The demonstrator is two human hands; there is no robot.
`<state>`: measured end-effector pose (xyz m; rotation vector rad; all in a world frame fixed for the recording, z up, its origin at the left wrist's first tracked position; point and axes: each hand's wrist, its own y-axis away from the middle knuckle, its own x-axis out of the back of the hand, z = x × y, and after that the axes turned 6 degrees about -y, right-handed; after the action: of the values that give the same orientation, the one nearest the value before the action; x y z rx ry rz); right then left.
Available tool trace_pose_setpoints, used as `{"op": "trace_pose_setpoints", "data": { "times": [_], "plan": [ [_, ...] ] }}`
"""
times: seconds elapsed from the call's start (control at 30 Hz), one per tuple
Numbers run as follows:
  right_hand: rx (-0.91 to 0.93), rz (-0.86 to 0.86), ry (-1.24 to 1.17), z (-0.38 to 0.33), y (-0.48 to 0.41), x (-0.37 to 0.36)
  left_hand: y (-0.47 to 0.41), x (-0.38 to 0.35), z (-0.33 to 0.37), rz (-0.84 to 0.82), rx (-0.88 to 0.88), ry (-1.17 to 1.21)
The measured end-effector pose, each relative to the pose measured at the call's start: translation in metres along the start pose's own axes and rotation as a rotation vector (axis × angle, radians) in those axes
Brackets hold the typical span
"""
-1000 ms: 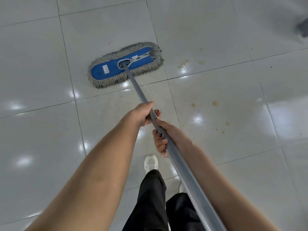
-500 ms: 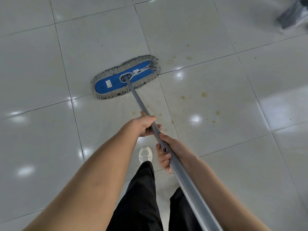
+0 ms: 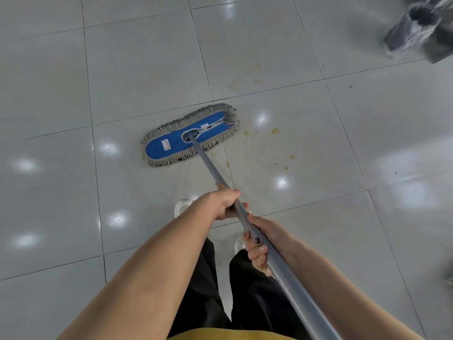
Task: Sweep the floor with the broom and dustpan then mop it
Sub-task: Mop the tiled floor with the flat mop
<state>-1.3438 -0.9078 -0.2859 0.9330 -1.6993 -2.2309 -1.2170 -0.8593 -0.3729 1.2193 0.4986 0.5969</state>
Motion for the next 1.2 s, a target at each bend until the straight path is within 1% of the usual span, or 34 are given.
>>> {"op": "trace_pose_setpoints", "data": {
  "times": [0.13, 0.2, 0.37, 0.57, 0.8, 1.0, 1.2],
  "plan": [
    [-0.04, 0.053, 0.075, 0.013, 0.03, 0.027, 0.014, -0.034, -0.017, -0.036, 0.037, -0.012],
    [-0.042, 0.07, 0.101, 0.014, 0.035, 0.03, 0.015, -0.041, -0.019, -0.025, 0.033, 0.001],
    [-0.019, 0.059, 0.137, 0.001, 0.02, 0.015, 0.014, -0.025, -0.005, -0.022, 0.027, -0.016],
    [-0.015, 0.065, 0.156, -0.023, 0.0, -0.009, -0.005, 0.004, 0.01, -0.032, -0.007, 0.063],
    [0.022, 0.053, 0.085, -0.057, -0.029, -0.062, -0.03, 0.061, 0.046, -0.01, -0.049, 0.082],
    [0.021, -0.009, -0.09, -0.097, -0.062, -0.107, -0.059, 0.111, 0.093, 0.029, -0.052, 0.04],
    [0.027, -0.082, -0.18, -0.119, -0.081, -0.128, -0.077, 0.131, 0.107, 0.052, -0.116, 0.206]
  ]
}}
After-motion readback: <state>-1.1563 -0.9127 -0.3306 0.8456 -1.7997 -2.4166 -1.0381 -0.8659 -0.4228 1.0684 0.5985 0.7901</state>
